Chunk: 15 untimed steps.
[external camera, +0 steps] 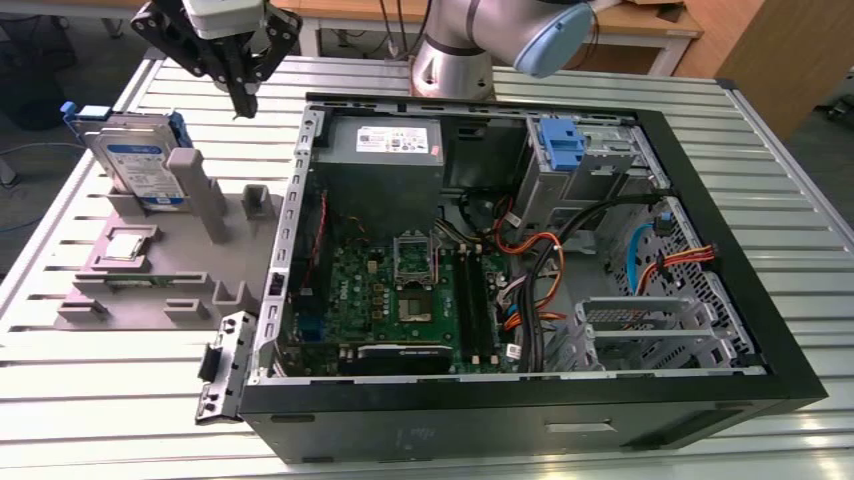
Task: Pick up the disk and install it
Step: 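Reach for the disk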
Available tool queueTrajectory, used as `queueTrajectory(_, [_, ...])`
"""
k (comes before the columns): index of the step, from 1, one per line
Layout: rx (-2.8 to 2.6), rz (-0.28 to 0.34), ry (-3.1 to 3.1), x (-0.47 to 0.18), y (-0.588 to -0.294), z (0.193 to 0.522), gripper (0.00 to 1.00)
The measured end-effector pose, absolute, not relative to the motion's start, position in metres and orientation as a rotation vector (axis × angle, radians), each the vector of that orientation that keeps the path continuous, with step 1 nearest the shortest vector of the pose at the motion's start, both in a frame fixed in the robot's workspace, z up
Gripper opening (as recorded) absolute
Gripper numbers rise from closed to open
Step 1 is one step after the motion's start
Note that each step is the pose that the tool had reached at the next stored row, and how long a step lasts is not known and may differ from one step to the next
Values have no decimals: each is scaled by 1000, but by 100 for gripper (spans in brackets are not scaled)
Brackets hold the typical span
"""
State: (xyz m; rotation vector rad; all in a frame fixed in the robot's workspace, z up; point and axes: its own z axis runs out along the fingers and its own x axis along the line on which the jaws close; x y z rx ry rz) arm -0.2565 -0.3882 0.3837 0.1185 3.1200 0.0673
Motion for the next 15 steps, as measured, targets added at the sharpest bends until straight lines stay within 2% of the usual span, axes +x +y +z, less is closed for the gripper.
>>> queueTrajectory(15, [119,67,3120,-261,-388,383,10])
